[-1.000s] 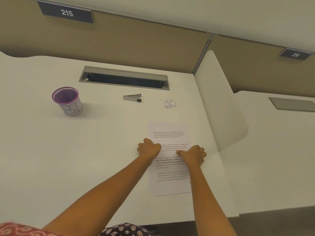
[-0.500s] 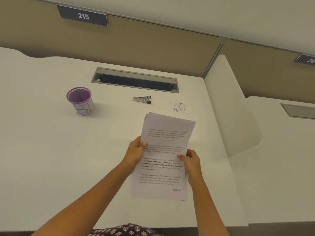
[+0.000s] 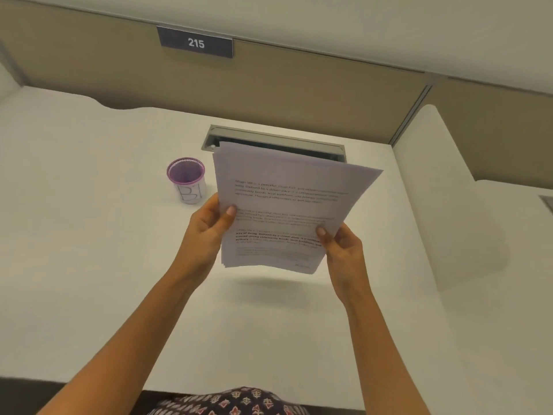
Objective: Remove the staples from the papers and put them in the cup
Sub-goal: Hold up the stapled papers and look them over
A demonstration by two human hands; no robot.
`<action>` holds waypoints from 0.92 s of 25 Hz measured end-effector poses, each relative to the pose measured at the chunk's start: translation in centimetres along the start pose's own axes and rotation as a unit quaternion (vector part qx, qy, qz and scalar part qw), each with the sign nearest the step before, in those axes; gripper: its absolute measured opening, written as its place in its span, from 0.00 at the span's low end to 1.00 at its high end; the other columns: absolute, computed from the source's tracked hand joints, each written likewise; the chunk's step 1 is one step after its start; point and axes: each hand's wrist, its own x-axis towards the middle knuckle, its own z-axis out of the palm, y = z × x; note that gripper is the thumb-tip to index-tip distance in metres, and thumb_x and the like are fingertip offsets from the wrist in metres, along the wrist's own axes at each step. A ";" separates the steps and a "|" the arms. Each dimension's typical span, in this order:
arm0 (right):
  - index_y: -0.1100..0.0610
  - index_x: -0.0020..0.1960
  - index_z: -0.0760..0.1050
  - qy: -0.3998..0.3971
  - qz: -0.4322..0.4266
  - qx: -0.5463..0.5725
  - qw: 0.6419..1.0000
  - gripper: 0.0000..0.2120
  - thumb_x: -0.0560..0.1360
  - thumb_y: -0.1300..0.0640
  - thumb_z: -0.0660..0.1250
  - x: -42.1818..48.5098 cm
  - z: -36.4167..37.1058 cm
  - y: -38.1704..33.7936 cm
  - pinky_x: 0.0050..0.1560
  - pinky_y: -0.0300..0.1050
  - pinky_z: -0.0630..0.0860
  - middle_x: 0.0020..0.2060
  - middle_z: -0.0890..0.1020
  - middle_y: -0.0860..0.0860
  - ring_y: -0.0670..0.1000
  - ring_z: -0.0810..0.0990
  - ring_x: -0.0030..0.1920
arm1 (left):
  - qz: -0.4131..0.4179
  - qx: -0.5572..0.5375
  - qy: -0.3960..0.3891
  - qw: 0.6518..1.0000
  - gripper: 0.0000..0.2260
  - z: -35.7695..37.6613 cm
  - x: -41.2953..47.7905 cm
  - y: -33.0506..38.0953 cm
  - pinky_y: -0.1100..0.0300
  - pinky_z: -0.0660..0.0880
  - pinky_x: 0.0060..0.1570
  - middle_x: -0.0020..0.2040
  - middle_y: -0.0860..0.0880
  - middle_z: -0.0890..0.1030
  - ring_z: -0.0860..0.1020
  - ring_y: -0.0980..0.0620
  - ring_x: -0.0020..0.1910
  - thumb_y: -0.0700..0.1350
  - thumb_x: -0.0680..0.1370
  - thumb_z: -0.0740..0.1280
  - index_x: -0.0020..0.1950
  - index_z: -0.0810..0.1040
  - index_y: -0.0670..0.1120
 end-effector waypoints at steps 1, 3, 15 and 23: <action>0.58 0.61 0.77 -0.003 -0.010 0.003 1.000 0.12 0.78 0.63 0.63 0.1 0.6 0.0 0.55 0.47 0.80 0.54 0.84 0.50 0.52 0.82 0.53 | 0.012 -0.001 0.005 1.000 0.14 -0.6 -0.1 0.1 0.65 0.80 0.43 0.52 0.60 0.83 0.81 0.58 0.51 0.40 0.82 0.58 0.62 0.75 0.55; 0.59 0.60 0.77 -0.008 -0.015 0.011 1.000 0.12 0.77 0.65 0.64 0.2 1.4 0.6 0.57 0.50 0.79 0.54 0.84 0.50 0.53 0.81 0.54 | 0.021 0.002 0.005 1.000 0.14 -1.8 -0.4 -0.5 0.64 0.80 0.47 0.55 0.58 0.83 0.81 0.55 0.54 0.39 0.81 0.59 0.64 0.74 0.52; 0.55 0.61 0.77 -0.001 0.043 -0.005 0.999 0.13 0.77 0.64 0.65 0.2 4.1 4.0 0.49 0.40 0.80 0.53 0.85 0.48 0.49 0.83 0.53 | -0.049 0.006 -0.025 0.998 0.14 -4.9 0.4 -4.9 0.70 0.77 0.45 0.51 0.59 0.85 0.82 0.59 0.52 0.39 0.82 0.58 0.62 0.78 0.50; 0.59 0.59 0.76 0.005 0.053 -0.054 0.997 0.13 0.75 0.63 0.68 3.0 1.2 2.3 0.53 0.50 0.76 0.52 0.85 0.53 0.53 0.83 0.52 | -0.076 -0.090 0.049 0.992 0.13 -5.1 4.4 -4.0 0.51 0.79 0.53 0.54 0.53 0.84 0.82 0.52 0.53 0.40 0.82 0.58 0.63 0.78 0.49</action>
